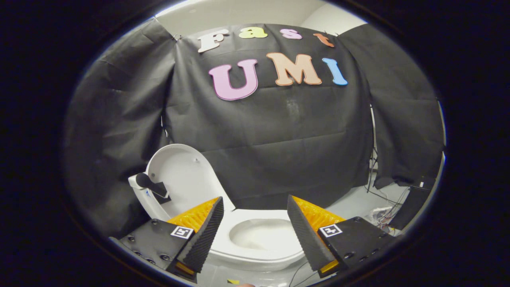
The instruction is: Open the toilet lid.
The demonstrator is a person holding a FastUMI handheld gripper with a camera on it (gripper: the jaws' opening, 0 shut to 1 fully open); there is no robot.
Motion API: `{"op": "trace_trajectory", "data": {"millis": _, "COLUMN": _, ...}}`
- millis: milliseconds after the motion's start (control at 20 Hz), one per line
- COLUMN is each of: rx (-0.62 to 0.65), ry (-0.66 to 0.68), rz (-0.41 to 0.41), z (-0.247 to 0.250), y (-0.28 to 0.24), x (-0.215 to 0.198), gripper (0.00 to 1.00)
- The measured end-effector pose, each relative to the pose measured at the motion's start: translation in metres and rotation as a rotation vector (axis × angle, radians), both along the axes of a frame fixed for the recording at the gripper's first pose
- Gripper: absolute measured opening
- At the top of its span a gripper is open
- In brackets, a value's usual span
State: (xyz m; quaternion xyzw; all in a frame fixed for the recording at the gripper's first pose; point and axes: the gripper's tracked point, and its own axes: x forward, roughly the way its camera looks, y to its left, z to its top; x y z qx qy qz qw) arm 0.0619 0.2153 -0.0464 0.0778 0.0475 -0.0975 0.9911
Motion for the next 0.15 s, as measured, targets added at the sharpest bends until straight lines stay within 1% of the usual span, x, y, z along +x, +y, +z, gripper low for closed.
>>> {"op": "trace_trajectory", "data": {"millis": 150, "rx": -0.007, "ry": 0.013, "rz": 0.0, "z": -0.0022, "y": -0.0014, "x": -0.0007, "gripper": 0.99}}
